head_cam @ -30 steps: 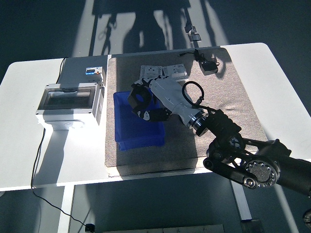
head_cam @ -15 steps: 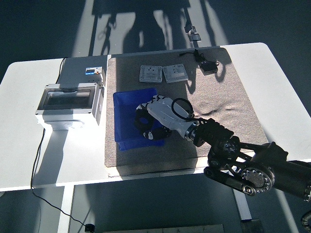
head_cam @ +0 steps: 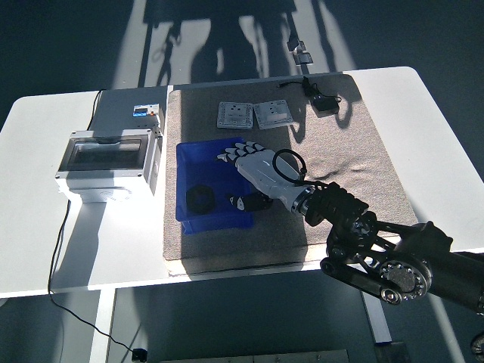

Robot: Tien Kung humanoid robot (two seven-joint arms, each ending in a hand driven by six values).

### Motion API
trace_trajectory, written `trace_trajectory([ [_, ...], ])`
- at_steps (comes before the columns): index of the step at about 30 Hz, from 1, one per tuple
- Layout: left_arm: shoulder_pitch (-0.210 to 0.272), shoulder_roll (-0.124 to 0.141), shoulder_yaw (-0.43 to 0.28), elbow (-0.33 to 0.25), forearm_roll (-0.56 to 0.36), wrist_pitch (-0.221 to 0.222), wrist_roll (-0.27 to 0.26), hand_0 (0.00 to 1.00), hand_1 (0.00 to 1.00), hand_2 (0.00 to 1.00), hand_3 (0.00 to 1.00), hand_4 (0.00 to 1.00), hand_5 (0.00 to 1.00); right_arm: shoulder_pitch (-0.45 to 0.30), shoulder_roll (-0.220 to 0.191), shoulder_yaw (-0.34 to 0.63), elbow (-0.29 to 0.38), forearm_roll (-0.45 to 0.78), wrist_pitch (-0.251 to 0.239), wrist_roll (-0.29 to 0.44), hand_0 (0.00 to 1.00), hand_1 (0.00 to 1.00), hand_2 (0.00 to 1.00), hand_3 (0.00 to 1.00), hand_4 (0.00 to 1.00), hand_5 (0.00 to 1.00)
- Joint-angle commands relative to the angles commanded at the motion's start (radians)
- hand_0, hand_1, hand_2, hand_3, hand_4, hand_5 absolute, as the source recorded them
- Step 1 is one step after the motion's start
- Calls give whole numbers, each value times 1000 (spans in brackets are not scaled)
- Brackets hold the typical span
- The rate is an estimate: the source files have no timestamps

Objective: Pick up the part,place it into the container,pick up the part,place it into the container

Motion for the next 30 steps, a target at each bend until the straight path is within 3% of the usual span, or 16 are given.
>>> trace_trajectory([
  [2, 3, -1, 3, 0, -9, 4, -1, 686, 557, 617, 636, 594, 694, -30, -18, 45, 31, -39, 14, -51, 998, 998, 955, 915, 617, 241],
  [3, 4, -1, 4, 0, -13, 5, -2, 684, 554, 610, 647, 600, 774, -41, -26, 67, 45, -57, 33, -79, 998, 883, 912, 913, 648, 207],
  [7, 5, -1, 2, 0, -12, 7, -4, 684, 554, 610, 647, 600, 774, -57, -52, 139, 90, -83, 128, -199, 998, 883, 912, 913, 648, 207],
  [8, 5, -1, 1, 0, -10, 6, -4, 684, 554, 610, 647, 600, 774, -57, -53, 142, 94, -81, 151, -226, 998, 883, 912, 913, 648, 207],
  [9, 4, -1, 0, 0, -7, 5, -4, 686, 555, 611, 648, 604, 770, -57, -52, 140, 93, -75, 175, -254, 998, 843, 893, 916, 732, 241],
  [14, 3, -3, -2, 0, -2, 3, -4, 686, 555, 611, 648, 604, 770, -51, -42, 111, 61, -54, 252, -358, 998, 843, 893, 916, 732, 241],
  [21, 2, -3, 0, 0, -4, 3, -6, 683, 554, 611, 641, 593, 754, -45, -29, 75, -6, -25, 264, -382, 998, 817, 868, 888, 720, 215],
  [26, 1, -3, -2, 0, -2, 3, -6, 683, 554, 611, 641, 593, 754, -39, -22, 51, -27, -8, 247, -370, 998, 817, 868, 888, 720, 215],
  [27, 1, -2, -2, 0, -2, 3, -6, 682, 551, 610, 654, 607, 816, -39, -21, 48, -28, -6, 244, -368, 998, 742, 786, 856, 712, 207],
  [30, 0, -2, -4, 0, 2, 2, -6, 682, 551, 610, 654, 607, 816, -34, -16, 28, -40, 0, 210, -352, 998, 742, 786, 856, 712, 207],
])
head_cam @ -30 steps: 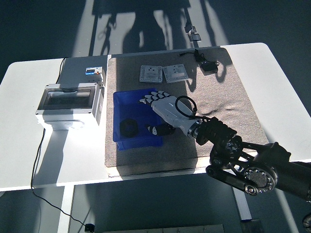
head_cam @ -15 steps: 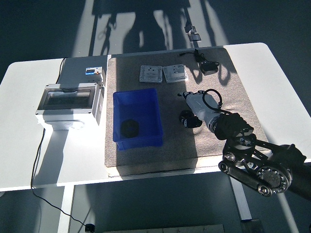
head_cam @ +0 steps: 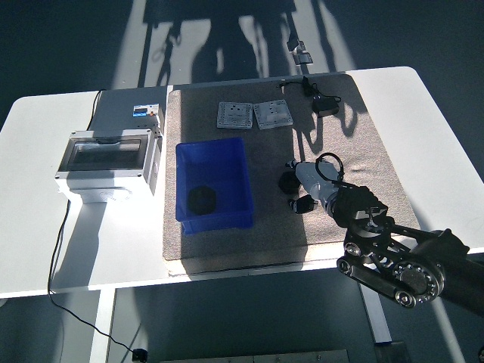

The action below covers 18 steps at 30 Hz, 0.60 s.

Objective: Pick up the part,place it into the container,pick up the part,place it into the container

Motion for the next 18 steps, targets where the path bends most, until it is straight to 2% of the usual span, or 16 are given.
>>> trace_trajectory([
  [2, 0, 0, -1, 0, 2, 0, 0, 682, 551, 610, 654, 607, 816, 2, 3, -9, -7, -6, -19, 7, 998, 742, 786, 856, 712, 207],
  [3, 0, 0, -1, 0, 3, -1, 0, 682, 550, 610, 655, 608, 823, 3, 4, -14, -9, -14, -22, 7, 998, 630, 489, 649, 540, 129],
  [8, 0, 1, -3, 0, 5, -1, 1, 682, 550, 610, 655, 608, 823, 3, 12, -40, -10, -66, 1, -4, 998, 630, 489, 649, 540, 129],
  [9, -1, 1, -3, 0, 5, -1, 1, 682, 550, 610, 656, 608, 827, 3, 13, -43, -10, -74, 1, -4, 931, 552, 444, 598, 297, 6],
  [13, -1, 0, -2, 0, 4, -1, 0, 682, 550, 610, 656, 608, 827, 2, 12, -32, -10, -112, -33, 5, 931, 552, 444, 598, 297, 6],
  [14, -1, 0, -1, 0, 4, -1, 0, 682, 550, 610, 656, 608, 827, 2, 10, -23, -8, -127, -49, 11, 931, 552, 444, 598, 297, 6],
  [15, -1, 0, -1, 0, 3, 0, 0, 681, 552, 609, 657, 609, 826, 2, 8, -13, -5, -140, -64, 16, 878, 518, 424, 583, 286, 2],
  [18, -3, 0, 3, 0, 0, 0, -1, 681, 552, 609, 657, 609, 826, 8, -3, 22, 14, -173, -122, 40, 878, 518, 424, 583, 286, 2],
])
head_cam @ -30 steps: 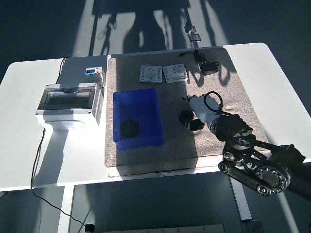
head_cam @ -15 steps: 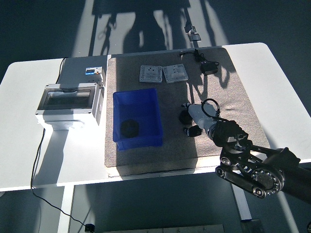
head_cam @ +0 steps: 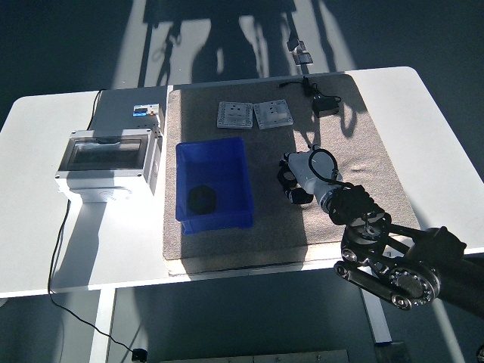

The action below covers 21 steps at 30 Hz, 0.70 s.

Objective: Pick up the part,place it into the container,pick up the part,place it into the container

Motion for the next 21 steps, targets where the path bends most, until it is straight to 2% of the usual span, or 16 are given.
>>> trace_trajectory([
  [4, -2, 1, 4, 0, 4, -2, 0, 681, 554, 611, 658, 610, 829, 15, -13, 30, 32, 1, -91, 52, 849, 510, 420, 579, 286, 2],
  [8, -2, 1, 9, 0, 6, -3, 0, 681, 554, 611, 658, 610, 829, 37, -18, 13, 82, 83, -199, 141, 849, 510, 420, 579, 286, 2],
  [9, -1, 2, 10, 0, 6, -3, 0, 681, 555, 618, 665, 613, 831, 43, -17, 5, 97, 106, -214, 163, 816, 480, 421, 576, 287, 2],
  [10, -1, 2, 11, 0, 7, -4, 0, 681, 555, 618, 665, 613, 831, 50, -15, -5, 113, 129, -210, 183, 816, 480, 421, 576, 287, 2],
  [13, -2, 3, 7, 0, 14, -5, 0, 681, 555, 618, 665, 613, 831, 69, -4, -57, 143, 194, -145, 235, 816, 480, 421, 576, 287, 2],
  [14, -2, 2, 8, 0, 14, -5, 0, 681, 555, 618, 665, 613, 831, 72, 0, -76, 139, 216, -120, 241, 816, 480, 421, 576, 287, 2],
  [15, -2, 2, 9, 0, 12, -5, -1, 682, 556, 621, 669, 615, 825, 74, 3, -90, 132, 230, -103, 244, 841, 515, 463, 590, 296, 4],
  [17, -1, 2, 11, 0, 7, -4, -2, 682, 556, 621, 669, 615, 825, 75, 8, -116, 111, 251, -60, 244, 841, 515, 463, 590, 296, 4],
  [20, 2, 1, 9, 0, 8, -4, -2, 682, 556, 621, 669, 615, 825, 74, 15, -138, 84, 257, -31, 246, 841, 515, 463, 590, 296, 4],
  [21, 2, 0, 9, 0, 9, -4, -2, 682, 558, 621, 666, 623, 821, 74, 16, -141, 78, 258, -28, 247, 849, 585, 608, 622, 295, 14],
])
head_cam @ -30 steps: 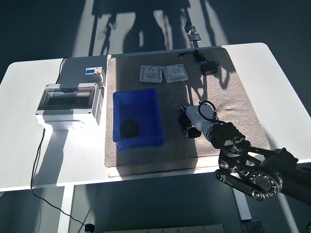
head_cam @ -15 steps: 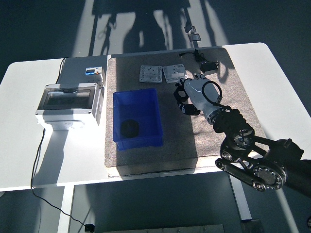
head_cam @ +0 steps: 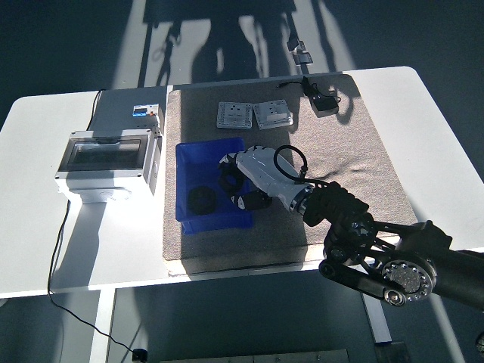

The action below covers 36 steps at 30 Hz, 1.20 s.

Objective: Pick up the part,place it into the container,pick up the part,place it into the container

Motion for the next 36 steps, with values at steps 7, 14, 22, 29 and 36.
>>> trace_trajectory([
  [7, 3, -3, 2, 0, 0, -3, 4, 683, 559, 622, 672, 626, 828, -2, 5, -6, -19, 23, -8, 17, 905, 767, 805, 715, 508, 152],
  [14, -3, -1, -2, 0, 8, 0, -2, 683, 561, 625, 675, 628, 828, -14, 1, 1, -21, 42, -36, 36, 979, 886, 913, 904, 597, 214],
  [22, -5, 3, -8, 0, 7, 4, -7, 683, 561, 624, 649, 587, 826, -34, -4, 39, -17, 76, -54, 42, 998, 912, 937, 934, 632, 252],
  [29, -8, 2, 3, 0, 6, -1, -4, 683, 559, 623, 646, 593, 819, -103, -23, 154, 8, 175, -192, 140, 998, 971, 998, 998, 679, 296],
  [36, 3, -5, 4, 0, -7, -1, -8, 682, 563, 628, 649, 594, 811, -282, -119, 366, 94, 400, -344, 299, 998, 933, 951, 998, 684, 320],
])
